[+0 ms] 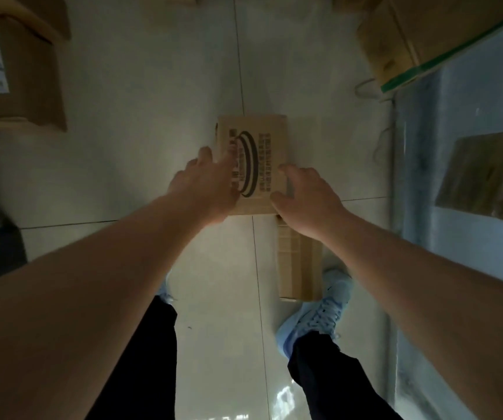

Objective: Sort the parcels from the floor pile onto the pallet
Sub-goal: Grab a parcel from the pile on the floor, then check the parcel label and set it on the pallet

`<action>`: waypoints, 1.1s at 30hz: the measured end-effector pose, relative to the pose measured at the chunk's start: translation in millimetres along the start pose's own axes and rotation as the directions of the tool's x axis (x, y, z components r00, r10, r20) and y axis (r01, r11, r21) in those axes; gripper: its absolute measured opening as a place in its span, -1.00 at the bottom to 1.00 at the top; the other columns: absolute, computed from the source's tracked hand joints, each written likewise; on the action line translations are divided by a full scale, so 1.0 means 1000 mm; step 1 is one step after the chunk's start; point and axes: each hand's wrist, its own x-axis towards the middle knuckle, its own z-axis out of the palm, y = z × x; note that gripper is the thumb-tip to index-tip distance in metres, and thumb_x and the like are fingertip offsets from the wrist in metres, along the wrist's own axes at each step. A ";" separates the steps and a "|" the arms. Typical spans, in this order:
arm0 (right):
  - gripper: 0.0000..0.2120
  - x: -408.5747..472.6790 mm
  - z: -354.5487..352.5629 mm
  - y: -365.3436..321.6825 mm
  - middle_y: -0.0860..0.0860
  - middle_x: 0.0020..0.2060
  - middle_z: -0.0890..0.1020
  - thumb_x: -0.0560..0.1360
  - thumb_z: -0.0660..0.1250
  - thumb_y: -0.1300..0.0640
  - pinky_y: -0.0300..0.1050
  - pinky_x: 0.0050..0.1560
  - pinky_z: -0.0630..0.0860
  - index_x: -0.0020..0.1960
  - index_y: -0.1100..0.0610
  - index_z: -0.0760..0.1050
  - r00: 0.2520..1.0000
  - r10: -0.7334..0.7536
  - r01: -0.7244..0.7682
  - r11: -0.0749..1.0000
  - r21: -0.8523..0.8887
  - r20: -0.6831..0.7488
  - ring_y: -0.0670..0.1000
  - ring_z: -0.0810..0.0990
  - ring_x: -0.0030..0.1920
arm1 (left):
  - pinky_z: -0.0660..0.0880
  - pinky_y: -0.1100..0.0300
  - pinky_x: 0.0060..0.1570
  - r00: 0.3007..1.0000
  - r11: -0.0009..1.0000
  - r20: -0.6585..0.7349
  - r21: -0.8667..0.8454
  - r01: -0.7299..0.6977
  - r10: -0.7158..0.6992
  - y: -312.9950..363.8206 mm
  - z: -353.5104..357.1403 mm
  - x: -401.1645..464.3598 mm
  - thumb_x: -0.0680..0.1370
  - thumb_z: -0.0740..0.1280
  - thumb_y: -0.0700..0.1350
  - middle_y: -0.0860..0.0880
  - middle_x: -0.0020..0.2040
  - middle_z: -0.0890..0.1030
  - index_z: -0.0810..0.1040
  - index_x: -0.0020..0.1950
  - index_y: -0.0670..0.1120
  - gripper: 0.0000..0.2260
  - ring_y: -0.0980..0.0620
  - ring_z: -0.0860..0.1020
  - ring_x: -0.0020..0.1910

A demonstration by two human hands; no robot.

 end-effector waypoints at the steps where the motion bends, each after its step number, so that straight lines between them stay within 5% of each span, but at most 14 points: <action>1: -0.44 0.008 0.007 0.004 0.10 0.47 0.41 0.68 0.27 -0.06 -0.02 0.17 0.49 0.63 -0.09 0.20 1.000 0.009 -0.010 0.999 0.043 0.009 0.13 0.54 0.29 | 0.50 -0.07 0.11 1.000 0.999 0.003 -0.037 0.013 -0.013 -0.005 0.012 0.007 0.63 0.34 -0.01 -0.20 0.45 0.33 0.02 0.66 0.09 -0.30 -0.26 0.48 0.34; 4: -0.44 0.030 0.028 0.015 -0.03 0.38 0.50 0.68 0.28 0.01 -0.16 -0.13 0.50 0.63 -0.15 0.19 1.000 0.018 -0.022 0.971 0.236 0.021 -0.11 0.58 0.00 | 0.41 0.14 -0.07 0.999 0.976 0.021 -0.214 0.048 -0.045 -0.019 0.044 0.023 0.62 0.33 -0.08 -0.16 0.34 0.47 0.05 0.65 0.06 -0.32 -0.18 0.57 0.18; 8: -0.39 0.048 0.048 0.021 -0.10 0.50 0.43 0.69 0.28 0.08 -0.18 0.12 0.37 0.63 -0.25 0.13 1.000 0.029 -0.030 0.899 0.438 0.009 -0.05 0.46 0.35 | 0.59 0.15 -0.33 0.994 0.830 0.055 -0.546 0.110 -0.095 -0.028 0.070 0.038 0.58 0.30 -0.19 0.00 0.32 0.58 0.09 0.61 0.14 -0.33 0.01 0.63 -0.04; 12: -0.39 0.054 0.051 0.019 -0.04 0.52 0.41 0.68 0.26 0.10 -0.01 0.27 0.46 0.64 -0.24 0.14 0.997 0.056 -0.021 0.866 0.500 -0.056 0.01 0.44 0.43 | 0.69 -0.04 -0.10 0.987 0.633 0.046 -0.762 0.135 -0.156 -0.033 0.073 0.038 0.54 0.23 -0.24 0.09 0.33 0.57 0.35 0.51 0.17 -0.43 0.01 0.64 0.06; 14: -0.39 0.051 0.046 0.015 -0.01 0.52 0.38 0.69 0.24 0.08 0.03 0.29 0.50 0.65 -0.25 0.14 0.990 0.106 -0.044 0.854 0.518 -0.091 0.04 0.46 0.40 | 0.62 0.28 -0.18 0.985 0.608 -0.002 -0.787 0.103 -0.170 -0.035 0.066 0.033 0.57 0.25 -0.19 0.17 0.25 0.56 0.46 0.46 0.18 -0.51 0.21 0.59 0.00; 16: -0.43 0.046 0.039 0.007 -0.03 0.45 0.37 0.68 0.23 0.03 -0.15 0.06 0.51 0.65 -0.22 0.17 0.983 0.132 -0.041 0.836 0.547 -0.128 0.00 0.48 0.29 | 0.43 0.53 -0.32 0.980 0.581 -0.048 -0.811 0.073 -0.191 -0.034 0.052 0.026 0.61 0.27 -0.11 0.27 0.13 0.54 0.51 0.42 0.18 -0.60 0.37 0.51 -0.08; 19: -0.47 0.033 0.022 -0.010 -0.01 0.38 0.39 0.66 0.24 -0.06 -0.19 0.03 0.49 0.62 -0.16 0.26 0.978 0.137 -0.018 0.812 0.583 -0.160 0.00 0.49 0.27 | 0.50 0.44 -0.21 0.972 0.521 -0.078 -0.852 0.050 -0.220 -0.031 0.022 0.009 0.63 0.26 -0.10 0.42 0.03 0.52 0.53 0.43 0.18 -0.62 0.39 0.57 -0.09; 23: -0.46 0.005 -0.008 -0.037 0.02 0.38 0.46 0.62 0.27 -0.13 0.02 0.29 0.55 0.59 -0.16 0.29 0.974 0.142 0.006 0.759 0.651 -0.175 0.02 0.52 0.31 | 0.59 -0.01 0.23 0.973 0.458 -0.111 -0.889 -0.005 -0.204 -0.025 -0.032 -0.014 0.66 0.22 -0.15 0.07 0.29 0.61 0.53 0.46 0.05 -0.63 0.05 0.63 0.16; 26: -0.41 -0.020 -0.037 -0.059 0.02 0.40 0.45 0.60 0.33 -0.09 0.07 0.34 0.55 0.60 -0.17 0.27 0.963 0.171 0.025 0.712 0.702 -0.208 0.02 0.53 0.32 | 0.62 0.20 -0.15 0.976 0.420 -0.122 -0.907 -0.035 -0.182 -0.017 -0.077 -0.035 0.68 0.25 -0.16 -0.03 0.12 0.68 0.60 0.36 0.03 -0.71 0.16 0.67 -0.12; 29: -0.41 -0.049 -0.067 -0.081 0.02 0.37 0.46 0.61 0.34 0.01 0.05 0.32 0.58 0.60 -0.15 0.27 0.945 0.192 0.064 0.684 0.727 -0.264 0.01 0.55 0.30 | 0.42 0.43 -0.49 0.969 0.479 -0.190 -0.873 -0.093 -0.158 -0.015 -0.119 -0.061 0.66 0.37 -0.14 0.08 -0.23 0.72 0.64 0.29 0.07 -0.77 0.28 0.61 -0.42; 31: -0.45 -0.072 -0.087 -0.096 0.02 0.34 0.52 0.63 0.31 0.09 0.01 0.28 0.60 0.58 -0.12 0.28 0.937 0.194 0.095 0.660 0.745 -0.292 -0.01 0.58 0.27 | 0.48 0.40 -0.40 0.964 0.503 -0.235 -0.852 -0.142 -0.126 -0.015 -0.149 -0.082 0.60 0.46 -0.11 0.14 -0.11 0.73 0.58 0.37 0.08 -0.65 0.26 0.66 -0.33; 33: -0.46 -0.094 -0.106 -0.111 0.00 0.30 0.57 0.64 0.27 0.16 -0.12 0.14 0.64 0.58 -0.10 0.27 0.935 0.193 0.117 0.624 0.773 -0.298 -0.09 0.63 0.19 | 0.56 0.27 -0.19 0.960 0.502 -0.259 -0.847 -0.174 -0.104 -0.016 -0.179 -0.102 0.51 0.55 -0.08 0.16 0.25 0.58 0.44 0.52 0.09 -0.39 0.26 0.68 -0.14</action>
